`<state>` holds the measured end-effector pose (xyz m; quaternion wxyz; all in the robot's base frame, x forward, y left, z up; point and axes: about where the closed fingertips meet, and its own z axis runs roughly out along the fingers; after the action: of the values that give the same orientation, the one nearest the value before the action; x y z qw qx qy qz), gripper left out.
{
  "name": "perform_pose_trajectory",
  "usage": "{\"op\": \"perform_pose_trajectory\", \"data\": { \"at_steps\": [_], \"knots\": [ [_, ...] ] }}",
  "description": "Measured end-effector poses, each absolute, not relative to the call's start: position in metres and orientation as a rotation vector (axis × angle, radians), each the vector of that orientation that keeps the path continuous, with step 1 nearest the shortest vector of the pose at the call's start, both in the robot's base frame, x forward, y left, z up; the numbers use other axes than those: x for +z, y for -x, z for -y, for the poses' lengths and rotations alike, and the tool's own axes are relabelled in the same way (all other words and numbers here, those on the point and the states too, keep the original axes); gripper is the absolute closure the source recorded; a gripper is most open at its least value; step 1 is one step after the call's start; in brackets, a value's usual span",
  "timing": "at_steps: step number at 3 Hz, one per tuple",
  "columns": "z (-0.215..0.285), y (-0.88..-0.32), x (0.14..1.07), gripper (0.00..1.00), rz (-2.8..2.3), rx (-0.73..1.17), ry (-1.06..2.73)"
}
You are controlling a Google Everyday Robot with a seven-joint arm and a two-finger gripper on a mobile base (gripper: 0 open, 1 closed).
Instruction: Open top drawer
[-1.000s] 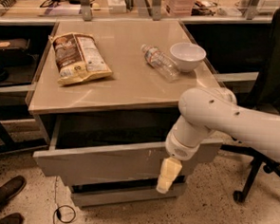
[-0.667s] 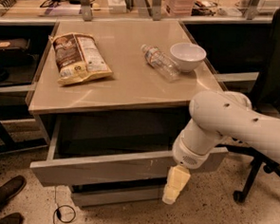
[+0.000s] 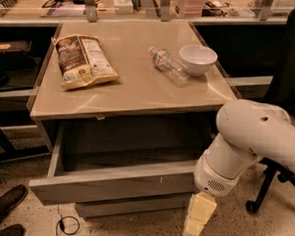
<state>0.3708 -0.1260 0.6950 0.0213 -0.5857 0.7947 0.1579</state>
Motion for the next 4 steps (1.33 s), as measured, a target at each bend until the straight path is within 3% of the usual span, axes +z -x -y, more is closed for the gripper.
{"op": "perform_pose_trajectory", "data": {
  "at_steps": [3, 4],
  "knots": [
    [0.097, -0.451, 0.713, 0.0, -2.272, 0.383, 1.84],
    [0.081, -0.455, 0.694, 0.0, -2.274, 0.425, 1.866]
  ]
}}
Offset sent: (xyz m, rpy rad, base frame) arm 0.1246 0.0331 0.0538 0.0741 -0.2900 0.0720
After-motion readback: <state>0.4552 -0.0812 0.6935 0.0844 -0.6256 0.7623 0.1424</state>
